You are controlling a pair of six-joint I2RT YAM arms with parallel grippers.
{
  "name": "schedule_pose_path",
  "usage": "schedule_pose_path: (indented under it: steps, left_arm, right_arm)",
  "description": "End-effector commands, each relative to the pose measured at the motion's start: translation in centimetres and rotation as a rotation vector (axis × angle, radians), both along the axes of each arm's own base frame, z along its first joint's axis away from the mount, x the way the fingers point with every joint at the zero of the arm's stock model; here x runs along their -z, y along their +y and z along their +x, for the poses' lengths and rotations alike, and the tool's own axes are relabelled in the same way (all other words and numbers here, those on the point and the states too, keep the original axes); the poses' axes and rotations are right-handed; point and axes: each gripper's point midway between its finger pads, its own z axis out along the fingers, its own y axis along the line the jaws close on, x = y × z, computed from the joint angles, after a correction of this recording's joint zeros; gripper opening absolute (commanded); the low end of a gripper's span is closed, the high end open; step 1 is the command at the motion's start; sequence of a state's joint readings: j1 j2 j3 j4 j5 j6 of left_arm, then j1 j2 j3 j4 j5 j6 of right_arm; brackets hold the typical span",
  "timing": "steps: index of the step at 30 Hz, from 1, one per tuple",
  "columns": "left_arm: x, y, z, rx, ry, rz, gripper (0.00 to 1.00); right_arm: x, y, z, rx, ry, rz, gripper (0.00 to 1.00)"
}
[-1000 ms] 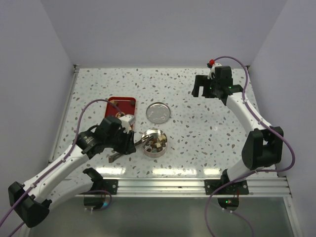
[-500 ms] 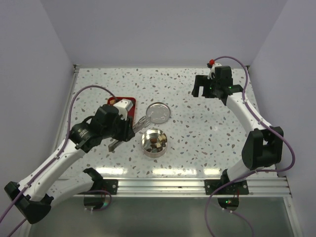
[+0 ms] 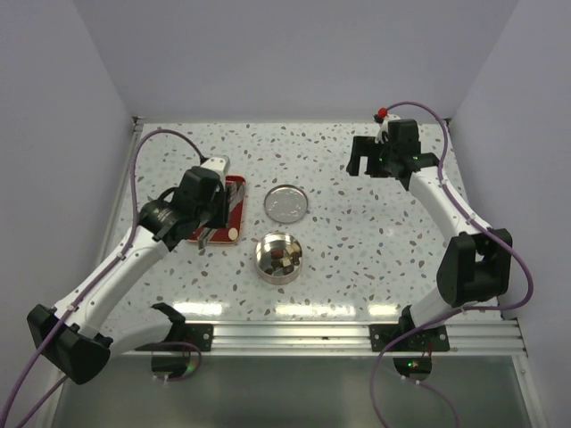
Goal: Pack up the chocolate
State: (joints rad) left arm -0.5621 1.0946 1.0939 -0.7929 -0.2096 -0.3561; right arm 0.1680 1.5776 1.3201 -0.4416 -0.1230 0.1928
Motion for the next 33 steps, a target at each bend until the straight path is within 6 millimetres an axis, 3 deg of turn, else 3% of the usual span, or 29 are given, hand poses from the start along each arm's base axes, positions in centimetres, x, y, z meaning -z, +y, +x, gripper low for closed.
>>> schedule_pose_path:
  steps: [1,5,13,33]
  left_arm:
    - [-1.7,2.1,3.0,-0.11,-0.115,0.009,0.42]
    - [-0.2,4.6,4.3,-0.206,-0.104,0.058,0.42]
    - [4.3,4.5,5.7,-0.215,-0.021,0.119,0.43]
    - [9.2,7.4,6.2,-0.287,0.077,0.237,0.46]
  right_arm:
    - [-1.5,-0.1,0.4,-0.012,-0.042,-0.008,0.99]
    - [-1.1,0.0,0.5,-0.019,-0.036,-0.005,0.99]
    - [-0.6,0.1,0.3,-0.035,-0.024,-0.015,0.99]
    - [-0.8,0.1,0.3,-0.039,-0.029,-0.018,0.99]
